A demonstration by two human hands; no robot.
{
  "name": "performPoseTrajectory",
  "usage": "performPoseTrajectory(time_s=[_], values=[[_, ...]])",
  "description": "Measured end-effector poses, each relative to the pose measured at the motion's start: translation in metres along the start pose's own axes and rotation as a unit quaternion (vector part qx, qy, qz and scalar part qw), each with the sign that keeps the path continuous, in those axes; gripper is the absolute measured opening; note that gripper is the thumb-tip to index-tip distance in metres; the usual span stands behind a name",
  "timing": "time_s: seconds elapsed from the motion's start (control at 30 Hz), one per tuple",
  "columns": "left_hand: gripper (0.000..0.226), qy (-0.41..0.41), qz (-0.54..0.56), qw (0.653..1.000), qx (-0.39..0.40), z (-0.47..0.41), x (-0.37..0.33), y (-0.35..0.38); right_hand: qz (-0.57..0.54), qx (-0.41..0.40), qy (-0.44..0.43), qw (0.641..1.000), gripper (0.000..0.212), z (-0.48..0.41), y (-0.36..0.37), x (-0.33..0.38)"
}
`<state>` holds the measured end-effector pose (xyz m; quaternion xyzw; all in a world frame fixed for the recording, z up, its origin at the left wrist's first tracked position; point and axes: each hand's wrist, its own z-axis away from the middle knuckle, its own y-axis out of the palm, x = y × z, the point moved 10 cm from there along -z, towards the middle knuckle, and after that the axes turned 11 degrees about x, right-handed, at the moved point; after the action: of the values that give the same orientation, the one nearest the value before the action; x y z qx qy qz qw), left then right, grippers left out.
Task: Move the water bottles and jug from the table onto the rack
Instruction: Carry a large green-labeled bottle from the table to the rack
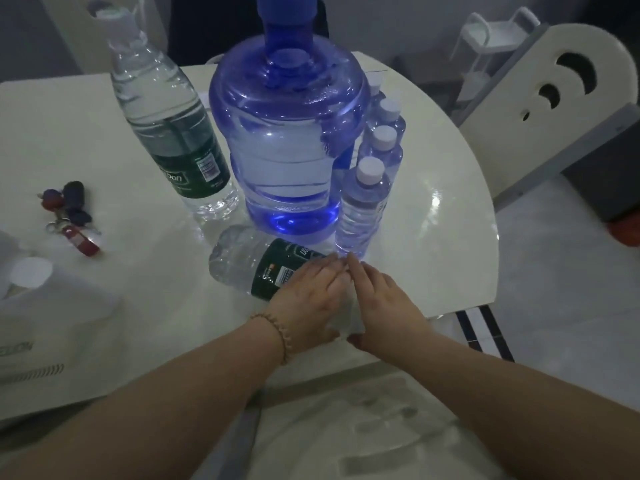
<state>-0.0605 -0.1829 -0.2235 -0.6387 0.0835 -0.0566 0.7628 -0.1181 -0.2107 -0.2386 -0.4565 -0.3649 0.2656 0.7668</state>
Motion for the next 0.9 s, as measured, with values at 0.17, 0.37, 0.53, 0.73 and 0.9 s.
performPoseTrajectory(time_s=[0.17,0.37,0.53,0.73,0.9], values=[[0.111,-0.058,-0.128,0.988,0.058,0.013,0.084,-0.005,0.04,0.006,0.046,0.998,0.128,-0.012,0.002,-0.004],[0.113,-0.01,-0.123,0.988,0.094,0.009,0.09,0.011,0.025,0.001,0.043,0.999,0.131,-0.018,0.01,-0.003],[0.109,-0.009,-0.121,0.989,0.086,0.011,0.088,0.006,0.051,-0.02,0.041,0.998,0.126,-0.017,0.004,0.001],[0.105,-0.028,-0.08,0.994,0.07,0.017,0.068,-0.007,0.086,-0.001,0.011,0.996,0.119,0.0,-0.013,-0.005],[0.099,-0.02,-0.07,0.997,-0.004,0.007,0.014,-0.042,0.103,-0.024,0.002,0.994,0.118,0.051,-0.048,-0.034]])
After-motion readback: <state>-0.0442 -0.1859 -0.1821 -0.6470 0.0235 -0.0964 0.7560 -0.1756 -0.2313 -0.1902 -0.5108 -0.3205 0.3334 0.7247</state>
